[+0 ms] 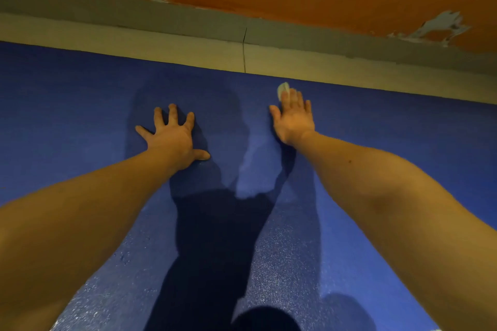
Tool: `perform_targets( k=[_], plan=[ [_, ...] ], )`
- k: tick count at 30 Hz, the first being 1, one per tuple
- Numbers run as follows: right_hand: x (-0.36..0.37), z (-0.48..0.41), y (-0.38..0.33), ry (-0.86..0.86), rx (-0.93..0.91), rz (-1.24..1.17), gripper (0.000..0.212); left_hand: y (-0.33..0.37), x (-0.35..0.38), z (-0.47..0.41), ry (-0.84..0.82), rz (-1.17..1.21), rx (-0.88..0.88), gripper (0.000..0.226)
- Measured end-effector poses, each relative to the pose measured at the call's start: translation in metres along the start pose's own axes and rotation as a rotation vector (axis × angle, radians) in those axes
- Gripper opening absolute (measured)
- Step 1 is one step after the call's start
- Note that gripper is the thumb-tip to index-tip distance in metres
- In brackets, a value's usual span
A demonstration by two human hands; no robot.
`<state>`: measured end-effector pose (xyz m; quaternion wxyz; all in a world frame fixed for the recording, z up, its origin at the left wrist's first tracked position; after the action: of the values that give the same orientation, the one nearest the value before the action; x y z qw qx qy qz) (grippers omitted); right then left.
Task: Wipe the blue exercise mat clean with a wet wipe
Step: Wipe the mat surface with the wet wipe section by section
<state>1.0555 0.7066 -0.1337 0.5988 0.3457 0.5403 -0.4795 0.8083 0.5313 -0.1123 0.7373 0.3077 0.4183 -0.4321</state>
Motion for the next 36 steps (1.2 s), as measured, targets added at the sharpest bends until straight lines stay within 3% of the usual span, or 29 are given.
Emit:
perform_targets(
  k=[3,5,9,13,18,23,30,36],
  plan=[
    [-0.003,-0.007,-0.003,-0.053,0.165,-0.006,0.077,0.000,-0.001,0.000,-0.004,-0.011,-0.004,0.118],
    [0.000,-0.007,-0.032,-0.037,0.171,-0.080,0.078,0.001,-0.001,0.000,-0.009,-0.012,-0.006,0.118],
    [0.008,0.001,-0.096,0.004,-0.128,-0.145,0.075,0.002,-0.001,-0.001,-0.008,-0.009,-0.011,0.118],
    [0.002,-0.009,-0.085,-0.040,-0.279,-0.061,0.071,0.001,0.000,-0.001,-0.001,-0.010,-0.003,0.117],
    [-0.014,-0.041,0.002,-0.067,0.108,0.035,0.071,0.001,-0.001,-0.001,-0.010,-0.003,0.003,0.117],
    [-0.012,-0.047,-0.022,-0.065,0.271,-0.057,0.076,0.003,-0.001,-0.001,-0.018,-0.022,0.002,0.117],
    [0.006,-0.030,-0.146,-0.055,-0.141,-0.058,0.068,0.003,0.000,-0.003,-0.025,-0.023,-0.007,0.116],
    [-0.004,-0.040,-0.093,-0.046,-0.204,-0.007,0.063,0.002,0.000,-0.002,-0.013,-0.021,0.000,0.117]
  ],
)
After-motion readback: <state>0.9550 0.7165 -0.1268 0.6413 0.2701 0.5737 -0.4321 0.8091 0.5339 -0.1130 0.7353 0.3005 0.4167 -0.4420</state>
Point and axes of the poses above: each hand's wrist, its own z-axis away from the middle knuckle, its own x-axis out of the palm, y = z × x, the point moved 4 cm from there along -z, towards the middle knuckle, and after that the axes turned 4 degrees about y, right-handed, at the moved point
